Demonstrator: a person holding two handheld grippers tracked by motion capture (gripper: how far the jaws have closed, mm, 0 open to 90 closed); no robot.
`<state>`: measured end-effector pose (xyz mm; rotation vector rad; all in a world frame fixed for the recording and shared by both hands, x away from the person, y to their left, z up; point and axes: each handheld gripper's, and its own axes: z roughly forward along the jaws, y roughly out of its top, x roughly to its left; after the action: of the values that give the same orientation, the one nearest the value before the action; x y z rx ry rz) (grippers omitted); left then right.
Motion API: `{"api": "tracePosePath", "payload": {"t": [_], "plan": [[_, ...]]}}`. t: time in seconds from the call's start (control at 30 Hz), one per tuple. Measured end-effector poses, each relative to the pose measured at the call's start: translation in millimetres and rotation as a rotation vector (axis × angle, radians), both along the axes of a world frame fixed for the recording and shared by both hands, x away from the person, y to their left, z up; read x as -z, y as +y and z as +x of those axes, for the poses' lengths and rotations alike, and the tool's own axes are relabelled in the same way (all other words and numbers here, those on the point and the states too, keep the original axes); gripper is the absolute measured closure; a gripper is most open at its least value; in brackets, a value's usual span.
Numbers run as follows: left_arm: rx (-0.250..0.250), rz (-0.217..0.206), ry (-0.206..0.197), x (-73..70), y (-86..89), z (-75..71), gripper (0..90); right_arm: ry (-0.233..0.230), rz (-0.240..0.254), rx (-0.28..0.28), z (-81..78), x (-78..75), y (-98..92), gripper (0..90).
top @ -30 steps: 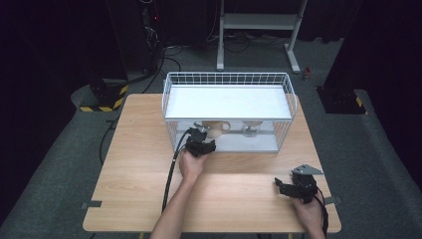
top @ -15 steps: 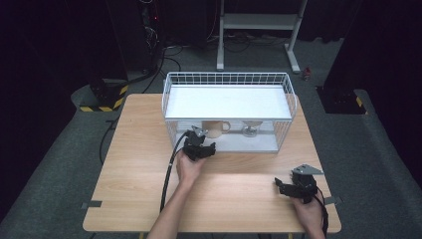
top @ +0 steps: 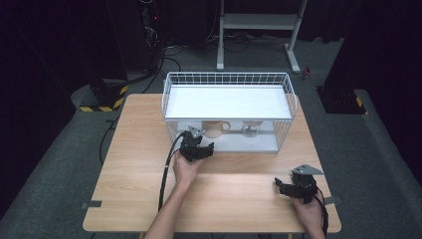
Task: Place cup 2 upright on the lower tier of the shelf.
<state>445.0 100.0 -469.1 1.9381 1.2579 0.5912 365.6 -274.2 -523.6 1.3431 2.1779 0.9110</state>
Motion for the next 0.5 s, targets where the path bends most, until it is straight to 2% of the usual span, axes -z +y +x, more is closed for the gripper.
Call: {"api": "tracePosePath", "payload": {"t": [0.13,0.27,0.4,0.5], "plan": [[-0.006,-0.03,-0.003,-2.0,4.1,-4.0,33.4,0.002,0.001,0.0,-0.1,-0.1,0.0,22.0],[-0.001,-0.025,-0.009,-3.6,7.7,-7.4,33.3,0.001,0.0,-0.001,0.0,-0.1,-0.1,22.0],[-0.005,-0.05,-0.009,-4.5,10.8,-11.1,33.3,0.0,0.0,0.0,0.0,0.0,0.0,22.0],[0.001,-0.039,-0.012,-5.7,13.3,-13.2,33.7,0.001,0.0,-0.001,0.0,-0.1,-0.1,22.0]]}}
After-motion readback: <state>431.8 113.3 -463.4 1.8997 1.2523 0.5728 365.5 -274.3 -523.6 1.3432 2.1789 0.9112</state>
